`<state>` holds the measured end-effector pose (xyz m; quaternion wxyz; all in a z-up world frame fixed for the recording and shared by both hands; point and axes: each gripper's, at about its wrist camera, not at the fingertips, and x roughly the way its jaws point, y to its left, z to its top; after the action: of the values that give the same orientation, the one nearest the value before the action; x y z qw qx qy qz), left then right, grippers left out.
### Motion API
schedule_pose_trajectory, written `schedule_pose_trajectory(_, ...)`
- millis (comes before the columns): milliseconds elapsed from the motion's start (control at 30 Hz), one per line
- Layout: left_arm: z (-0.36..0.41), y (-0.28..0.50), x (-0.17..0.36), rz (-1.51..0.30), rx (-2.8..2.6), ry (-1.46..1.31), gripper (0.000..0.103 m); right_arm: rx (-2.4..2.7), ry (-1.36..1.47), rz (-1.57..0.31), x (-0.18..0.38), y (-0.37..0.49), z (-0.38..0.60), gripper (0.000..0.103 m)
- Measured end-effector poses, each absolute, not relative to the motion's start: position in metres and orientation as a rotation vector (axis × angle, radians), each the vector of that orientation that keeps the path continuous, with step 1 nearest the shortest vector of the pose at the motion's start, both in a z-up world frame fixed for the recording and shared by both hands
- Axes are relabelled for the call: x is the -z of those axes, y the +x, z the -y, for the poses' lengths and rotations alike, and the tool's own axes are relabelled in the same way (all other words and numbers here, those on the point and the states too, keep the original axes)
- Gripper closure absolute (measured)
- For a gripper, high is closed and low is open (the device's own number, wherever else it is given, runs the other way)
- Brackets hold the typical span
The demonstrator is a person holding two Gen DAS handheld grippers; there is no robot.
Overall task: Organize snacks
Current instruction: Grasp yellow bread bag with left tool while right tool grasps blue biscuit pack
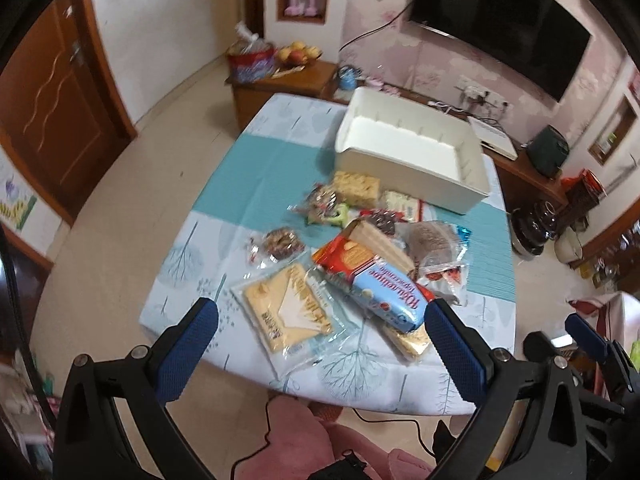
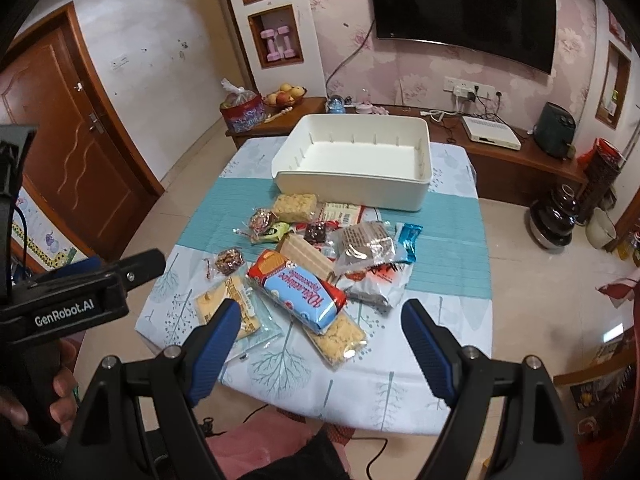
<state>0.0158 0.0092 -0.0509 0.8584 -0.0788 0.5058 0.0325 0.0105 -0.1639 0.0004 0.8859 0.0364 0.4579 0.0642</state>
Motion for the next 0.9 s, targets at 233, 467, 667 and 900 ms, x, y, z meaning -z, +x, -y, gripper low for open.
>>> schedule_pose_trajectory(233,-0.031,0.029,0.079,-1.149,-0.111,-0.267,0.0,-0.17,0.031,-0.935,0.011,0.032,0.164,0.02)
schedule_pose_trajectory(467,-0.049,0.047,0.113,-1.262,-0.121,-0.375,0.0,-0.22,-0.044,-0.938,0.023,0.053,0.153,0.02)
schedule_pose_trajectory(667,-0.07,0.064,0.152,-1.344,-0.094,-0.496,0.001,-0.255,-0.094,-0.974,0.04,0.072,0.144,0.02)
schedule_pose_trajectory(900,-0.086,0.074,0.191,-1.388,-0.026,-0.555,0.003,-0.272,-0.109,-1.014,0.063,0.092,0.138,0.02)
